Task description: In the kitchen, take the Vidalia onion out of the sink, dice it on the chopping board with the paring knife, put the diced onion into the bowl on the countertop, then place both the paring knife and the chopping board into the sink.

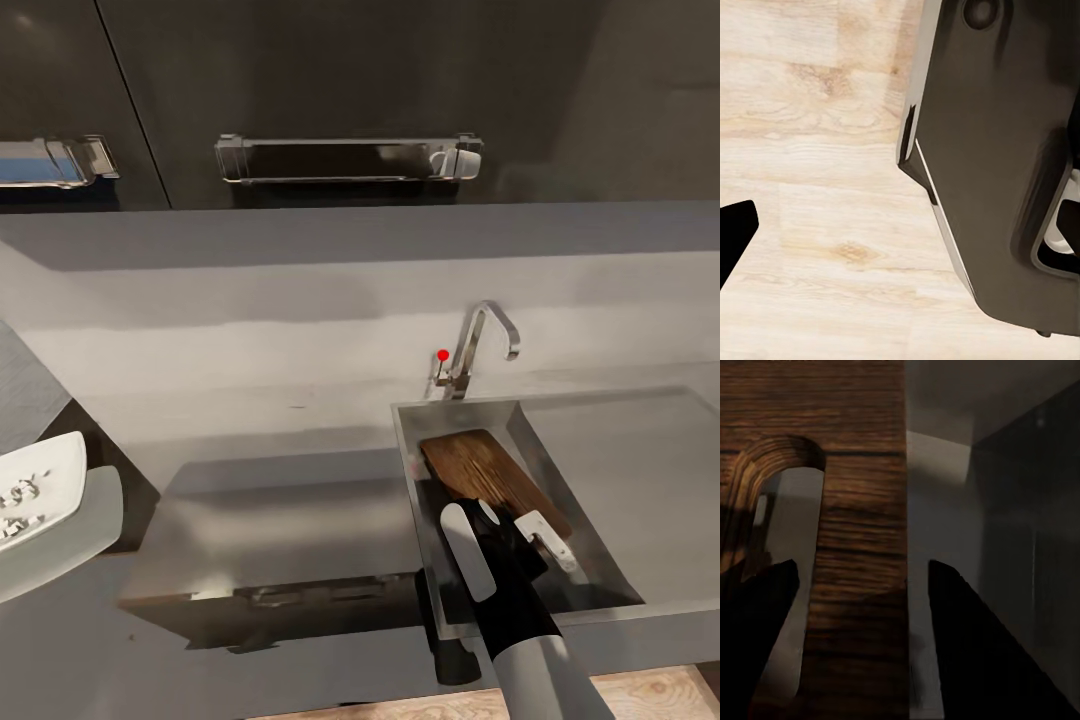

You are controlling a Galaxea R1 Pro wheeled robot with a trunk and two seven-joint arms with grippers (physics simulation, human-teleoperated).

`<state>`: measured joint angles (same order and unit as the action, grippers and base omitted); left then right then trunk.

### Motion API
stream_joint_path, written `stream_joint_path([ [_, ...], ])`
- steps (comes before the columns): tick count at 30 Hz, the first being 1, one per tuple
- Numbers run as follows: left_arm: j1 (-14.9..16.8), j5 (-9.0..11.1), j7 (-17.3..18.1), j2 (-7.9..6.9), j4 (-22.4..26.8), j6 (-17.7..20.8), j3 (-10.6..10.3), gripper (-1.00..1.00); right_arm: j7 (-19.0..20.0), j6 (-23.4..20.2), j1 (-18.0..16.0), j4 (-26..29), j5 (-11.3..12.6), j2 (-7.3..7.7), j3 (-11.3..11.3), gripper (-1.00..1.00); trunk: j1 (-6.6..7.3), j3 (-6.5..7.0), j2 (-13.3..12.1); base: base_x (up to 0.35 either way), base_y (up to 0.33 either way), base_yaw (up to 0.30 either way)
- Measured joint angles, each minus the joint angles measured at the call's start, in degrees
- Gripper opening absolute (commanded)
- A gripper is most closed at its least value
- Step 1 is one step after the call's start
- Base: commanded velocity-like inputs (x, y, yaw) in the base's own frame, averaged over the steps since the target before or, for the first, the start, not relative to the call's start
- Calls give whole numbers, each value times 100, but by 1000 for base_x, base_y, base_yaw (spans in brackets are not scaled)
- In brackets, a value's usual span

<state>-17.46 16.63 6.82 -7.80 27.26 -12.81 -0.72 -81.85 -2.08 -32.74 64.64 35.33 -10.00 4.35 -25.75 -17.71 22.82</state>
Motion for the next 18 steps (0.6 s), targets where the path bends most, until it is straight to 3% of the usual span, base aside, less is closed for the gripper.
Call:
stream_joint_path([
  [15,0,0,0,0,0,0,0,100,-4,1,0,59,4,0,3,100,0,0,0,0,0,0],
  [18,0,0,-1,0,0,0,0,100,-18,-54,0,572,-1,0,33,100,0,0,0,0,0,0],
])
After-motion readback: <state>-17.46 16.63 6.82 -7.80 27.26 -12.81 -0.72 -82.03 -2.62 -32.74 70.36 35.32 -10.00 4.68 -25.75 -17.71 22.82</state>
